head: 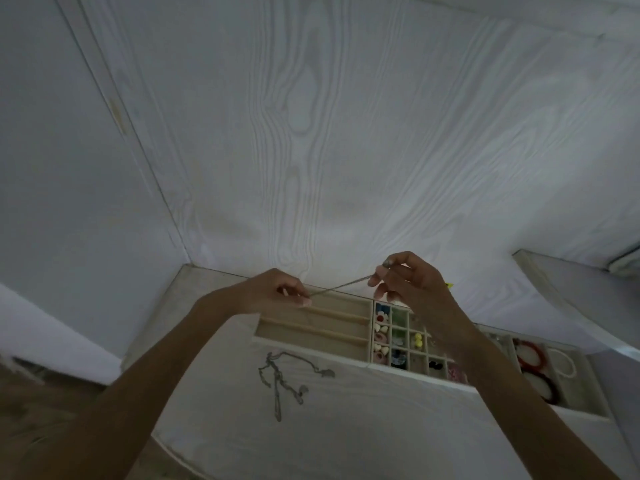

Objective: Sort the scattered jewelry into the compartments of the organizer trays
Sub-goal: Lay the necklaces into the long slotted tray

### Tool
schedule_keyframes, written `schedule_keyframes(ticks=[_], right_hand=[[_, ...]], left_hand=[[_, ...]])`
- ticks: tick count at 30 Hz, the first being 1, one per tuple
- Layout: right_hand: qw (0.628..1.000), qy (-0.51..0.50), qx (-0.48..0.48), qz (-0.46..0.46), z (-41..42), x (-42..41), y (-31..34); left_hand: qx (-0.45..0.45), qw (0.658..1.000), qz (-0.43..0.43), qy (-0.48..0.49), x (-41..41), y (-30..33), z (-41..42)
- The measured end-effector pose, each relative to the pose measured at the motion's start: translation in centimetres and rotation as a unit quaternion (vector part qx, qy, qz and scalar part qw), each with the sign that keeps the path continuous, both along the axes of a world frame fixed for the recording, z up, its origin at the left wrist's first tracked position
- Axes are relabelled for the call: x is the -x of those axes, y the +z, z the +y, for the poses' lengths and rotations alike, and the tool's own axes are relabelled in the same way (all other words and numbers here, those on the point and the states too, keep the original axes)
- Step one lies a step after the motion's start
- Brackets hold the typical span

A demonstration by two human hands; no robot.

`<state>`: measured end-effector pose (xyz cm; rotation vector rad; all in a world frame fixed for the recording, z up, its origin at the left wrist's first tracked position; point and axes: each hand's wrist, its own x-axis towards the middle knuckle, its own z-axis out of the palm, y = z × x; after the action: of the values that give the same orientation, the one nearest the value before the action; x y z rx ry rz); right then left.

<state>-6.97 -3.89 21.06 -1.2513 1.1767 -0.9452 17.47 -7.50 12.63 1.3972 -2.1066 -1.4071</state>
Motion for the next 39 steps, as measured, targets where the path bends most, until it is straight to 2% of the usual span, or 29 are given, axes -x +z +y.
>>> schedule_keyframes(ticks=[9,12,18,24,27,33,39], right_hand=[[0.997,-0.042,0.013,0.067,-0.7,1.7,-1.8],[0.994,-0.064,0.013,0.084,-1.0,2.0,-2.7],[0.980,-0.128,0.010,0.154,-1.3,3.2,-5.5],[0.971,-0.200,-0.006,0.134,-1.1,3.8,-8.2],[0.969,-0.235,-0.039,0.072,-1.0,4.2,-9.5],[0.961,-0.257,-0.102,0.018,-1.7,4.3,-11.6],[0.958,-0.271,-0.091,0.035,-1.6,5.0,-11.5]], left_hand=[[0.019,0.994,-0.103,-0.013,-1.0,-2.5,-3.1],[0.033,0.995,-0.096,0.016,-0.8,-3.5,-4.1],[0.003,0.997,-0.074,0.032,1.4,-5.0,-5.9],[0.008,0.997,-0.065,0.046,3.0,-7.4,-6.9],[0.015,0.996,-0.066,0.056,3.2,-8.6,-7.0],[0.034,0.991,-0.120,0.045,3.3,-9.8,-6.2],[0.029,0.998,-0.043,0.045,5.9,-8.2,-6.1]])
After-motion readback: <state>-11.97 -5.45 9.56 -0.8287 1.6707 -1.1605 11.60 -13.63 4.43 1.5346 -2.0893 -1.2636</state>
